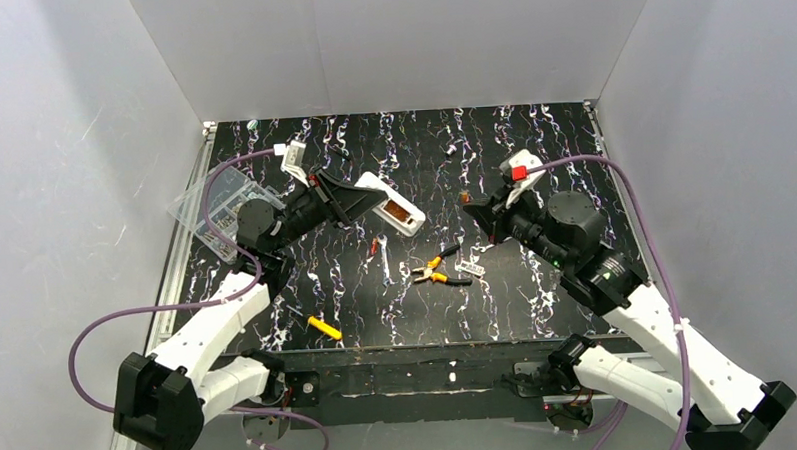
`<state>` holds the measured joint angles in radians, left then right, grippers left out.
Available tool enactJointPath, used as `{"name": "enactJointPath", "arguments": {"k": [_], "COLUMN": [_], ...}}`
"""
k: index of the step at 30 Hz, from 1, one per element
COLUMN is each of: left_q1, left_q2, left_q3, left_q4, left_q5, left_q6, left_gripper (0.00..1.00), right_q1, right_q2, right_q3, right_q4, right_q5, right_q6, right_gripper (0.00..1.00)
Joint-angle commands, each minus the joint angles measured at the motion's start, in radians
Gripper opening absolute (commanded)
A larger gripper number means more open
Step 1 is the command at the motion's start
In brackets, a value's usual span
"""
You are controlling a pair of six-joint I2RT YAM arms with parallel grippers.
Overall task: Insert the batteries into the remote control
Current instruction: Load the battery into the remote control.
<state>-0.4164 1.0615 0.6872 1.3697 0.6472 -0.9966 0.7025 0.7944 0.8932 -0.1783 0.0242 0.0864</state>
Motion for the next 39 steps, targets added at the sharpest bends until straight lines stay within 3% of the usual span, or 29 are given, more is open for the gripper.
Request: {"name": "enactJointPath", "arguments": {"k": [1,8,12,29,39], "left_q1": [-0.010,-0.020,-0.032,-0.044,-0.093], "left_q2": [-0.046,-0.005,-0.015,-0.056,-0.103], "left_q3": [0.044,0.060,0.070,0.036,0.121], "left_q4": [0.172,0.173,0.173,0.173,0.173], "left_q5": [-0.022,-0.087,-0.079,-0.053,0.160], "left_q6": [-0.128,-0.319,-0.290,-0.258,-0.077], "left_gripper": [0.00,0.04,0.03,0.00,0.00], "right_q1": [0.006,0.006,0.006,0.006,0.006], "right_q2": [-0.034,0.017,0.053,0.025,0.014], "right_q3": [0.017,0.239,0.342,0.288,0.242], "right_q4": [0.034,-0.198,-0.317,-0.272,-0.236], "right_q5": [-0.017,-0.086,-0.067,-0.079,-0.078], "right_q6": [-0.065,-0.083,-0.083,-0.083,-0.083], "right_gripper": [0.01,0.01,0.01,0.01,0.01]}}
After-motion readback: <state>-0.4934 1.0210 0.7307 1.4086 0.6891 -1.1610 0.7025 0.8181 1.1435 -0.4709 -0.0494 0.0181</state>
